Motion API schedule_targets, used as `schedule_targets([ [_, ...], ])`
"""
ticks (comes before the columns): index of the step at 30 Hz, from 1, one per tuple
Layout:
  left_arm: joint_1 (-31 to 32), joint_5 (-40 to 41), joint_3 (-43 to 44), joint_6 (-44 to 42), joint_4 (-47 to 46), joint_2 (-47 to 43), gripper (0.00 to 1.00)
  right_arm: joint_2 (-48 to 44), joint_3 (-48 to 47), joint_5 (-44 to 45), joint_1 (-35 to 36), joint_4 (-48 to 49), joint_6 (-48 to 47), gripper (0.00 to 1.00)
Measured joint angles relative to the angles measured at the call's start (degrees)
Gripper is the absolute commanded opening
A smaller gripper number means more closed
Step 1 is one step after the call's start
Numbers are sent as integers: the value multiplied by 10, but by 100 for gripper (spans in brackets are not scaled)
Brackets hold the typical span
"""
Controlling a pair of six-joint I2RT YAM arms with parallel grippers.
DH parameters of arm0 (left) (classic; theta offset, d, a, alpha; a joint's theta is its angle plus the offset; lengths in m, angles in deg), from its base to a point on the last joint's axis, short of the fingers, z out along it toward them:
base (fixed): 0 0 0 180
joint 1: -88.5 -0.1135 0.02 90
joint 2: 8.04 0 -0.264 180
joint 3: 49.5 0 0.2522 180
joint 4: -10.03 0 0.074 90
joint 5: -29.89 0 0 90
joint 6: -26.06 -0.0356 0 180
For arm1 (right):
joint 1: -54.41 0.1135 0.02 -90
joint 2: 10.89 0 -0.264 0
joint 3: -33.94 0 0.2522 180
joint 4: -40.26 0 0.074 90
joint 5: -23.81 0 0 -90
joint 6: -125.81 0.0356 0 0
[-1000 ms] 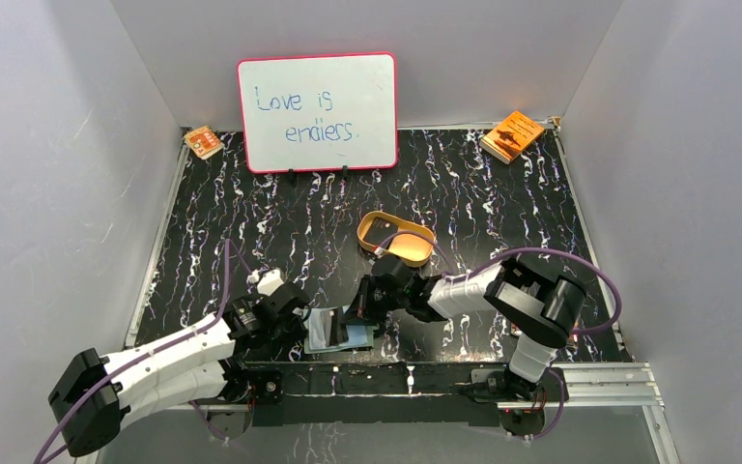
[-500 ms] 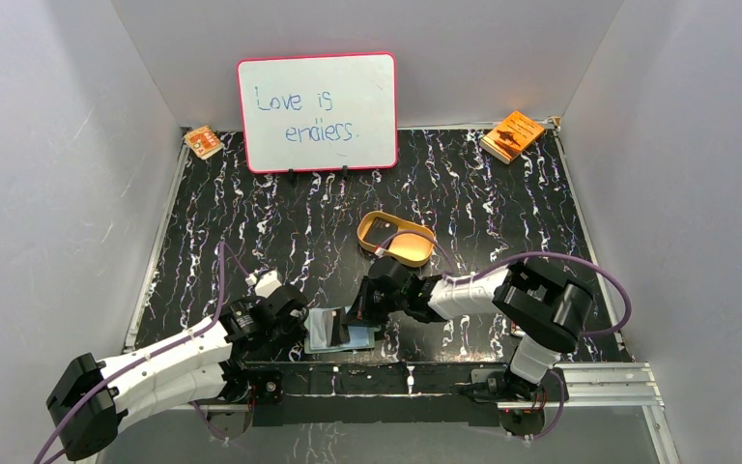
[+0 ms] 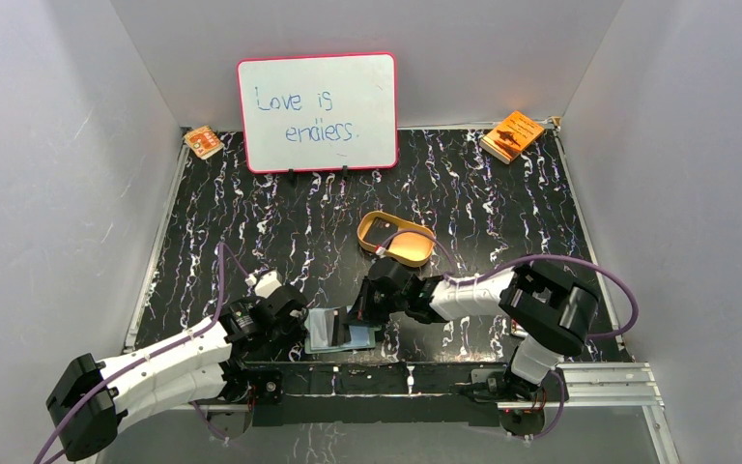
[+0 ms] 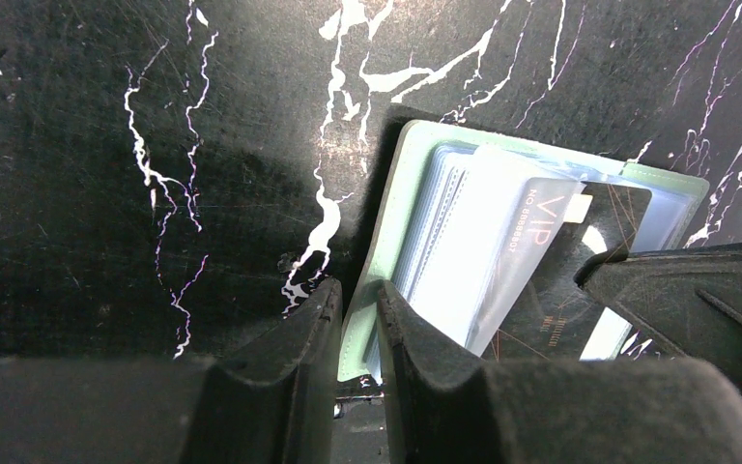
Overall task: Put the credit cards into the card holder
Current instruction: Insert the credit card into the card holder.
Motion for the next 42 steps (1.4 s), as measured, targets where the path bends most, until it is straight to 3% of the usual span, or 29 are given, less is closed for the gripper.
schedule_targets([
  [42,0,-17,-6,3,-16,-1,18,-5,3,21,11,6,-1,0],
])
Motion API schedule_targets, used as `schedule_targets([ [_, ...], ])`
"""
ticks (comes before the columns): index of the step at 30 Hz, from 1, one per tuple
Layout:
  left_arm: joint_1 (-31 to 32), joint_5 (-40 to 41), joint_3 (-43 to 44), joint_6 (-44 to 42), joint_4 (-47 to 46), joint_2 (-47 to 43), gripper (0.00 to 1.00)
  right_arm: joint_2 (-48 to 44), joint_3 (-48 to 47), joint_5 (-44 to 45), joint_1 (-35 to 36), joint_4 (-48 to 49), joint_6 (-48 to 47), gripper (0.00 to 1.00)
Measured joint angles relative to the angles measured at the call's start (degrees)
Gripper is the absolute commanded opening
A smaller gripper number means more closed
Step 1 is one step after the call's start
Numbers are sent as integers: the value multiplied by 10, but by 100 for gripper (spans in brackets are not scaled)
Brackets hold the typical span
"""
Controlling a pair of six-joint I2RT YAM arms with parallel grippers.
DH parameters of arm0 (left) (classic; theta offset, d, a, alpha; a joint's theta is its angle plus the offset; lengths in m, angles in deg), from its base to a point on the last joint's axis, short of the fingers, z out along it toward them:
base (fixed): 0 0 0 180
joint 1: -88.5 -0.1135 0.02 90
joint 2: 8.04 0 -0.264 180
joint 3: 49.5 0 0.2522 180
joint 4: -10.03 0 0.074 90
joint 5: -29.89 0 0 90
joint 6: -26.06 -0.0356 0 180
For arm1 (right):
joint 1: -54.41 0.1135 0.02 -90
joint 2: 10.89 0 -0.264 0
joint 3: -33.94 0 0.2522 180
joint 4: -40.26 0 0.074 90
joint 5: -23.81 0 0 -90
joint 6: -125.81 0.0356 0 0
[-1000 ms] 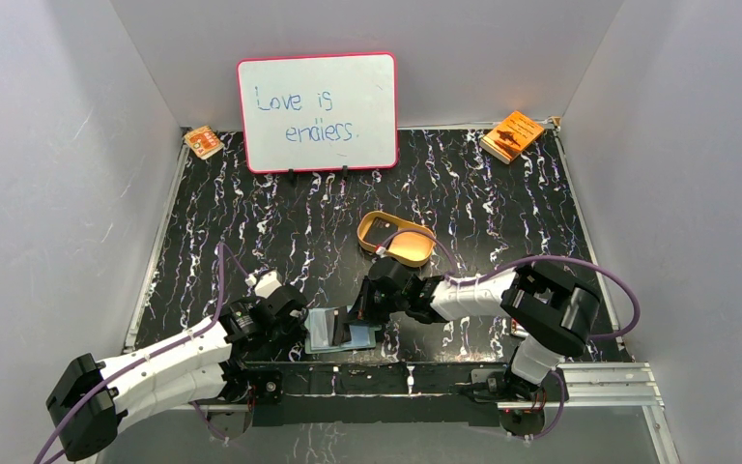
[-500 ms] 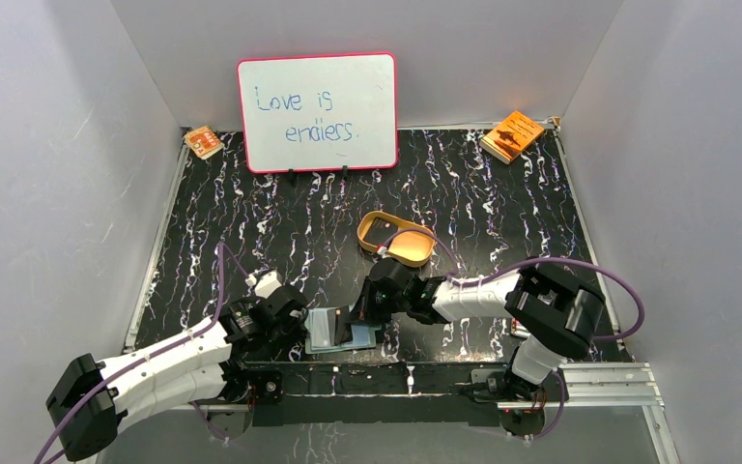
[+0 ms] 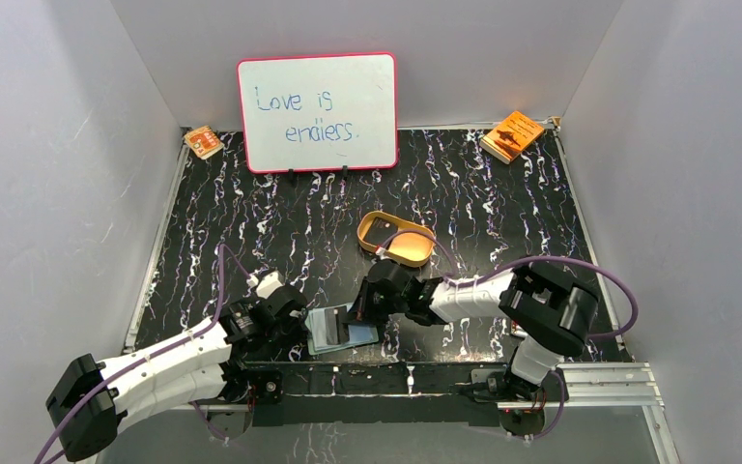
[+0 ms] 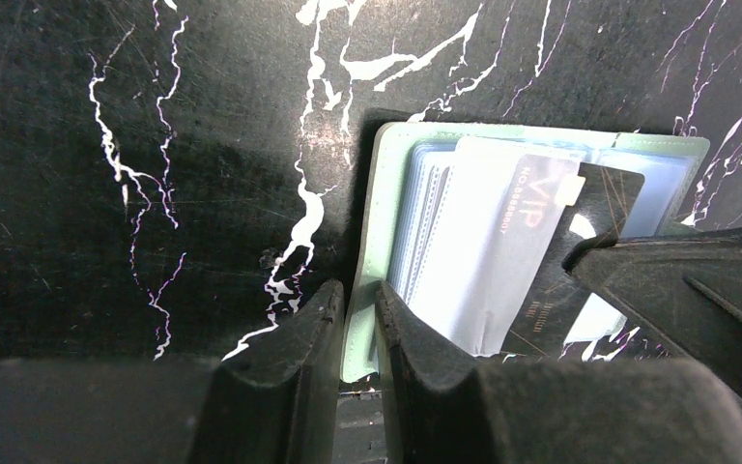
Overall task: Put the credit cards into the card holder
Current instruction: Insert the credit card into the card holder.
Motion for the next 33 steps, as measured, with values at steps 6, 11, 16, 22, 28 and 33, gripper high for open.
schedule_targets([
  [6,0,-1,-1,0,-1,-2,18,16,-2,1,7,17,6,0],
  [11,0,-1,-2,0,-2,-4,18,23,-9,-3,10,25,2,0],
  [16,0,0,-3,0,-2,-5,18,24,-14,-8,11,25,-10,5],
  [22,0,-4,-3,0,-12,2,18,36,-24,-21,11,25,-31,28],
  [28,0,-7,-3,-2,-21,7,18,40,-31,-34,12,24,-52,47],
  [33,0,-5,-3,-2,-23,7,18,35,-37,-36,13,17,-72,53],
])
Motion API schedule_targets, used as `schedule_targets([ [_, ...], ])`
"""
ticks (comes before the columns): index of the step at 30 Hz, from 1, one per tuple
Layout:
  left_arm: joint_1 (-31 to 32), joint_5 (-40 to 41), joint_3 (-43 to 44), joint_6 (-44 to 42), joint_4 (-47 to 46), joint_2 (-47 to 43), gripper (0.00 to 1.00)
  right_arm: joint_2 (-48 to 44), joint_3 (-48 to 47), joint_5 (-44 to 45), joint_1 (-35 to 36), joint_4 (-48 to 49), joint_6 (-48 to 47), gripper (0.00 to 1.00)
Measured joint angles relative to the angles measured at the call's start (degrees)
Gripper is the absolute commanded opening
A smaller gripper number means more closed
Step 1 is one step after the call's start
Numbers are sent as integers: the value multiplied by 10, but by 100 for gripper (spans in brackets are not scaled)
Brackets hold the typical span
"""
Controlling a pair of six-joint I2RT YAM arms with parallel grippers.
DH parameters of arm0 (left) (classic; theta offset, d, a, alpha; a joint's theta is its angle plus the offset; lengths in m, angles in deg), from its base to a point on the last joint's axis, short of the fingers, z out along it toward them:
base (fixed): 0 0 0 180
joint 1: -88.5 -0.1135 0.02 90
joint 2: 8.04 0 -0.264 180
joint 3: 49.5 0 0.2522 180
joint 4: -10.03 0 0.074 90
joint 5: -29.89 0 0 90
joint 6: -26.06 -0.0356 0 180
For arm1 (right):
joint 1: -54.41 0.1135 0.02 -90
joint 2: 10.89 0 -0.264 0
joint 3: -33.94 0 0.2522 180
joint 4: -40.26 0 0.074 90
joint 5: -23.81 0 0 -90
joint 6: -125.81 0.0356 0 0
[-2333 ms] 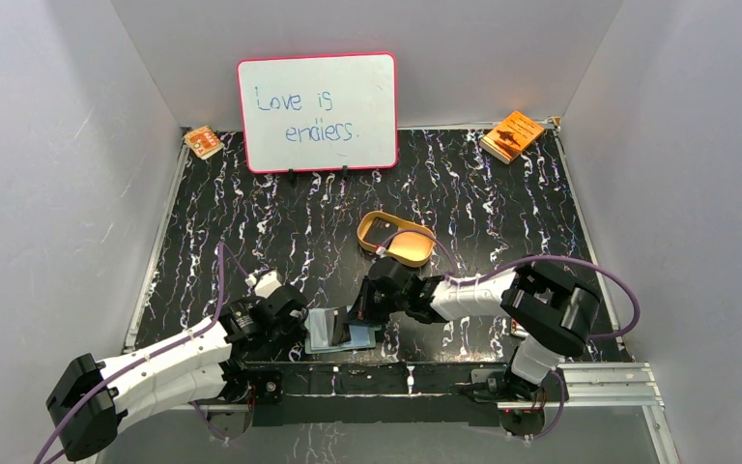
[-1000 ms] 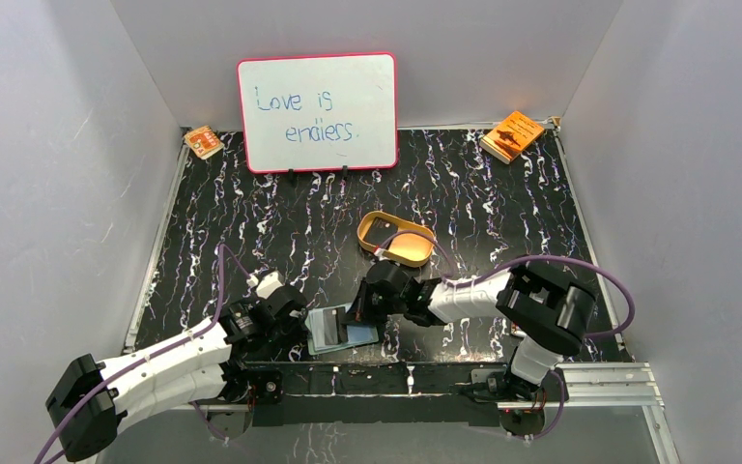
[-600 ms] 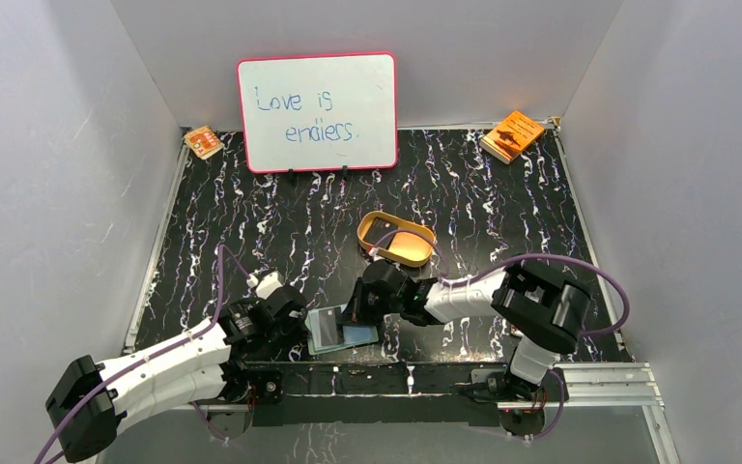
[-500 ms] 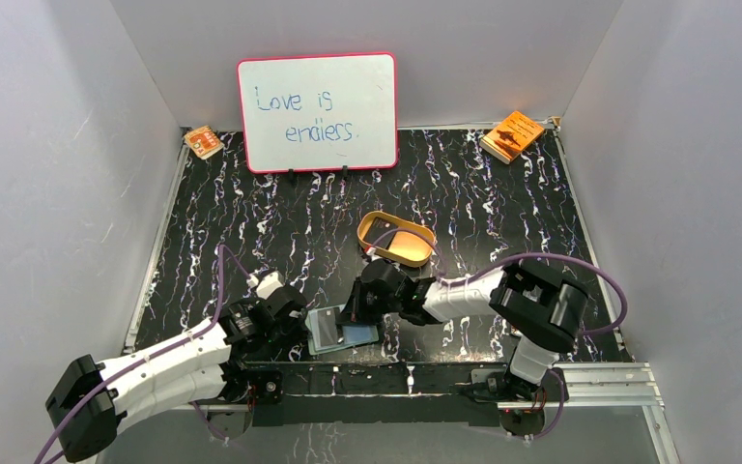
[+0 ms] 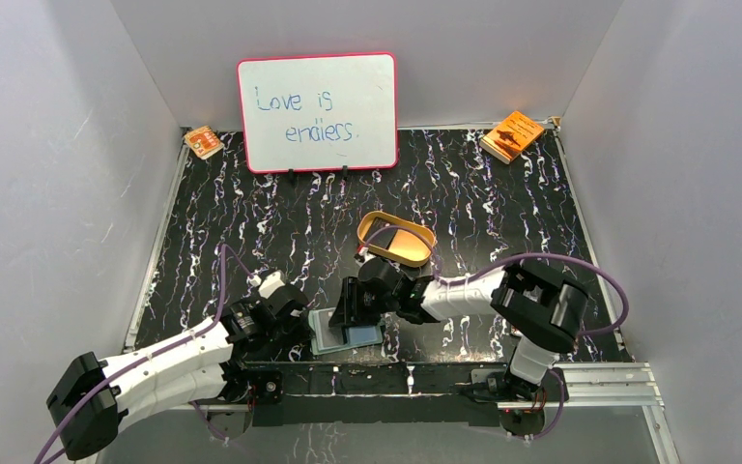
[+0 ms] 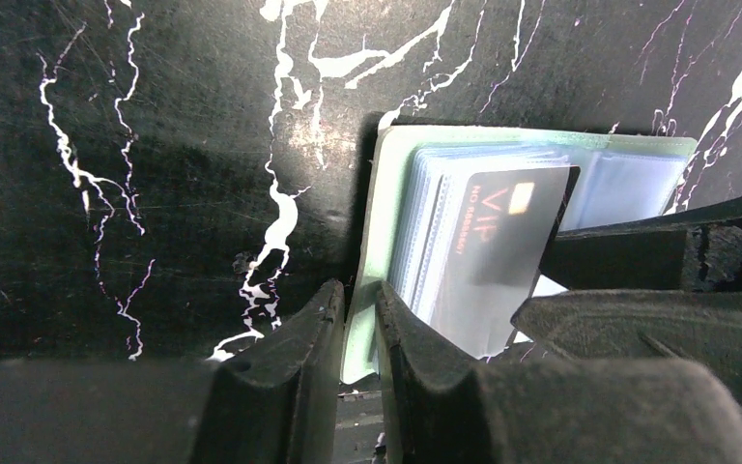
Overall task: Put the credit cards into the card holder
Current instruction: Insert the credit card into the card holder.
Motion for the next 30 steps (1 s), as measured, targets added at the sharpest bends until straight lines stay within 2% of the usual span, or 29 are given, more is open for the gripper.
schedule_targets([
  [7,0,1,0,0,0,0,18,-19,-11,0,3,-43,-33,54],
  [23,0,1,2,-7,-7,9,17,17,-62,-28,1,-78,-71,54],
  [30,1,11,2,-4,17,-11,18,-76,-78,25,5,-209,-109,63],
])
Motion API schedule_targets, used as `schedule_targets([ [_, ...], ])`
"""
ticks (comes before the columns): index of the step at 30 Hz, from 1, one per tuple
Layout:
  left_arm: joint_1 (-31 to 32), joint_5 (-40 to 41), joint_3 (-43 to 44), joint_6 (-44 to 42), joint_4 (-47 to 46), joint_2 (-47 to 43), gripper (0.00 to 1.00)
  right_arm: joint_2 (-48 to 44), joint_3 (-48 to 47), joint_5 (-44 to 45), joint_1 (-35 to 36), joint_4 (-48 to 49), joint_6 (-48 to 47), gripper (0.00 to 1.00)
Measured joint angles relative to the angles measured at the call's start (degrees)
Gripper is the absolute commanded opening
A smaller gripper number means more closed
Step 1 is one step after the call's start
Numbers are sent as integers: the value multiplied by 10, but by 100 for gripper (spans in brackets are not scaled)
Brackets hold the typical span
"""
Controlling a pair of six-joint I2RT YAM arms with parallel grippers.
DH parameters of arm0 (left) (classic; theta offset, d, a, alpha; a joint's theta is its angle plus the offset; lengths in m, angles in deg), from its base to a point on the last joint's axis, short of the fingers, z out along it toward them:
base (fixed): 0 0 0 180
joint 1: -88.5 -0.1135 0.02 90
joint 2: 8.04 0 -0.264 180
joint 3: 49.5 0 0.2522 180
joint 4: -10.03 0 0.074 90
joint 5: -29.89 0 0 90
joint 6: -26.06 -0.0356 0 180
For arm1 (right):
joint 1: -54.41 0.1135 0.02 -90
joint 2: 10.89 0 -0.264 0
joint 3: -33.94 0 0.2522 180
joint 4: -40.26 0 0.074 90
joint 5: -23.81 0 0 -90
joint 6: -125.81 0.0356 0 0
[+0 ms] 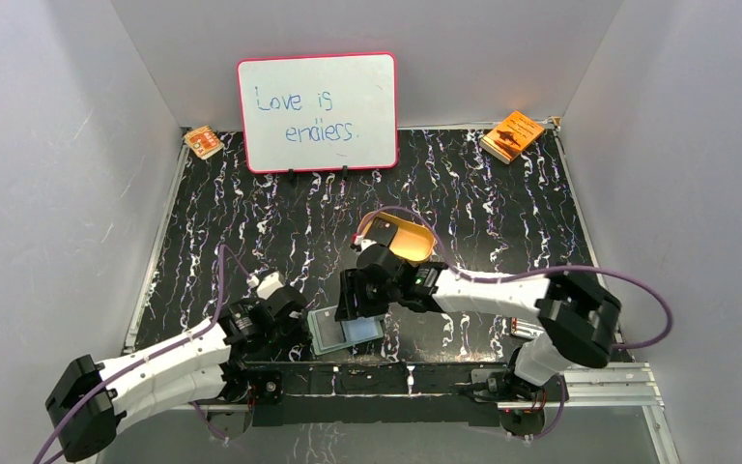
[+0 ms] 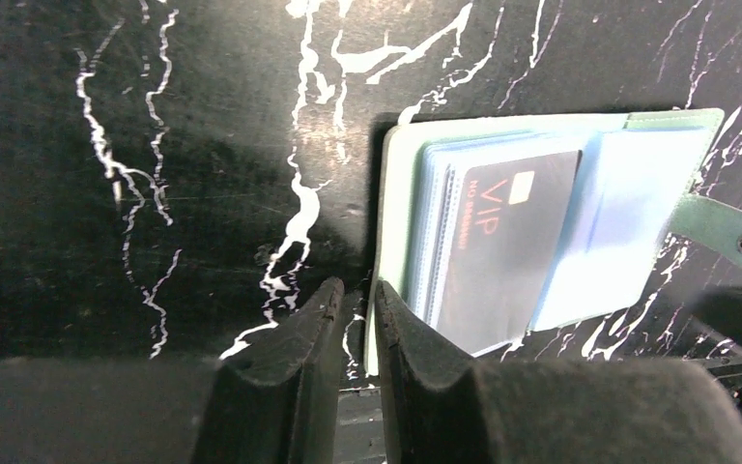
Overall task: Put the credit cards into the card holder
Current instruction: Insert the credit card into the card holder, then close the card holder at the center of the board.
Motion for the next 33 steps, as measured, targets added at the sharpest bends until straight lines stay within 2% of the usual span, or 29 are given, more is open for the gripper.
schedule_targets([
  [3,0,7,2,2,20,-10,19,-45,-34,35,0,-71,-31,71],
  [6,0,15,7,6,44,-20,22,-67,-66,74,0,-135,-60,75],
  [10,0,28,22,18,75,-48,26,-60,-85,115,0,-216,-91,75],
  [14,0,41,36,35,98,-70,28,-14,-87,134,0,-273,-106,70],
  [16,0,45,40,40,108,-75,28,9,-87,140,-1,-286,-108,62],
  [20,0,50,42,47,122,-77,28,30,-87,147,-9,-298,-111,40],
  [22,0,49,42,51,122,-73,27,32,-87,147,-19,-295,-117,24],
  [24,0,48,27,51,109,-52,26,31,-85,147,-22,-285,-120,24],
  [25,0,46,19,52,102,-42,26,31,-83,147,-23,-278,-122,30],
  [26,0,45,12,52,96,-37,26,31,-81,147,-24,-275,-122,30],
  [29,0,39,3,52,67,-28,23,31,-80,147,-31,-260,-130,0],
  [33,0,23,-14,38,0,-21,13,1,-41,147,-37,-229,-133,0],
])
